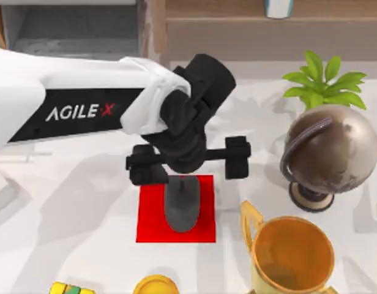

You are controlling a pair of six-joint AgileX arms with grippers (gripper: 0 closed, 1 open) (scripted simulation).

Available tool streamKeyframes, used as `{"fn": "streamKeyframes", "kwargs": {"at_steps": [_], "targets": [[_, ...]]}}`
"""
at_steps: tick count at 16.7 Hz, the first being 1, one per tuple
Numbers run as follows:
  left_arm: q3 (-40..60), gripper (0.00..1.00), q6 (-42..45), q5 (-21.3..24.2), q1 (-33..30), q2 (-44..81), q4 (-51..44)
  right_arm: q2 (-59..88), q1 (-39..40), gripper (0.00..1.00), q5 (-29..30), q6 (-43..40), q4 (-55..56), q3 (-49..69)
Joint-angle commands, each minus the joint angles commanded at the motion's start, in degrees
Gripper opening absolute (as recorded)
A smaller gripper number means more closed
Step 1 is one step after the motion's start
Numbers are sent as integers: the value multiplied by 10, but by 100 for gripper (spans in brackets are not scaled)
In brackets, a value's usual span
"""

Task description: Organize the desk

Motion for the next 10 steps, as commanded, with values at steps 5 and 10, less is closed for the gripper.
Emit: {"fn": "streamKeyframes", "kwargs": {"at_steps": [5,10], "targets": [[-51,100,56,63,17,-26,180,0,0,100,0,0,0,0],[-127,100,134,138,44,-35,367,0,0,100,0,0,0,0]]}}
